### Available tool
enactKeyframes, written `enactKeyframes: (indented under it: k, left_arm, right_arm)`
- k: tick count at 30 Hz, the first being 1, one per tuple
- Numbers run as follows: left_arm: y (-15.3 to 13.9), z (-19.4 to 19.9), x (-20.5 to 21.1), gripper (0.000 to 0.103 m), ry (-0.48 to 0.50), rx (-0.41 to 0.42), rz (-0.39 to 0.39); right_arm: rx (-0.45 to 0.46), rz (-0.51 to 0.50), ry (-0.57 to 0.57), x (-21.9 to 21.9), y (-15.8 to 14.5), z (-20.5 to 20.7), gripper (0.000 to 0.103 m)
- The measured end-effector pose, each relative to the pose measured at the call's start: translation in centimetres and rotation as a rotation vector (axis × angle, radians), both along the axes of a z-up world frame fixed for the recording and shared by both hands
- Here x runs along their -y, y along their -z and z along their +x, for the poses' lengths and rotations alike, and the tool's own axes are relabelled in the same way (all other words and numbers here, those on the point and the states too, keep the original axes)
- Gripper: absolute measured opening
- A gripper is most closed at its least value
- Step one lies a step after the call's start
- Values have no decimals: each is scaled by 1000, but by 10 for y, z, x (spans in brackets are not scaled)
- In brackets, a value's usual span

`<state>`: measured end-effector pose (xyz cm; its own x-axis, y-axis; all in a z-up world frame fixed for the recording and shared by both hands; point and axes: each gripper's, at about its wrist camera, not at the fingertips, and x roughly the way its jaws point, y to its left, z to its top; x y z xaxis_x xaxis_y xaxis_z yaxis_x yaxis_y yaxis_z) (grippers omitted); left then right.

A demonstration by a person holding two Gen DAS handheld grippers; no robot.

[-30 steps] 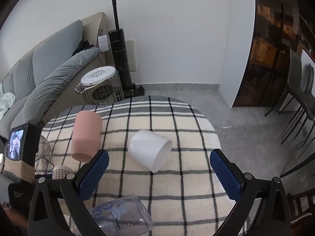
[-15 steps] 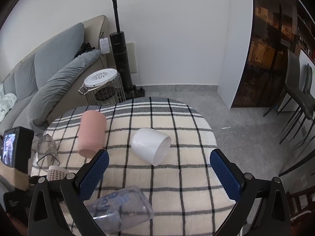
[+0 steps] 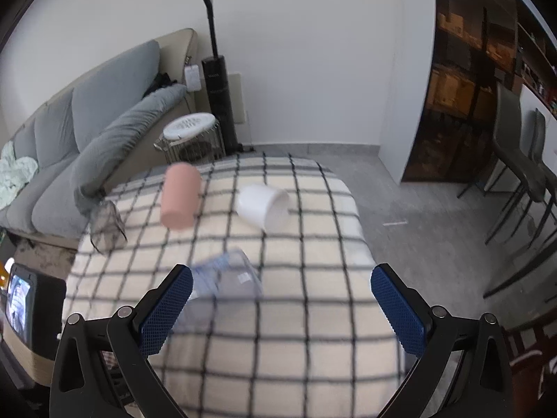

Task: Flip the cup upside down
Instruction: 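Lift the houndstooth cup off the table with the left gripper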

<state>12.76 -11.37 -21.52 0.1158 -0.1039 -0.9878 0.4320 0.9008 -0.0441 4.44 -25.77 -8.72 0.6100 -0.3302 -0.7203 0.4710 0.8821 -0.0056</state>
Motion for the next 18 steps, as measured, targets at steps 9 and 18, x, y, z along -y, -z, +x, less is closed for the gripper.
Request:
enactKeyframes:
  k: [9,18]
  left_arm:
    - [13,-12,34,59,53,36,-15]
    - [12,-12,28,89,35,53,-29]
  right_arm:
    - [-45,15,77,27,19,-40,103]
    - [-47,12,69,25,22,-43,103]
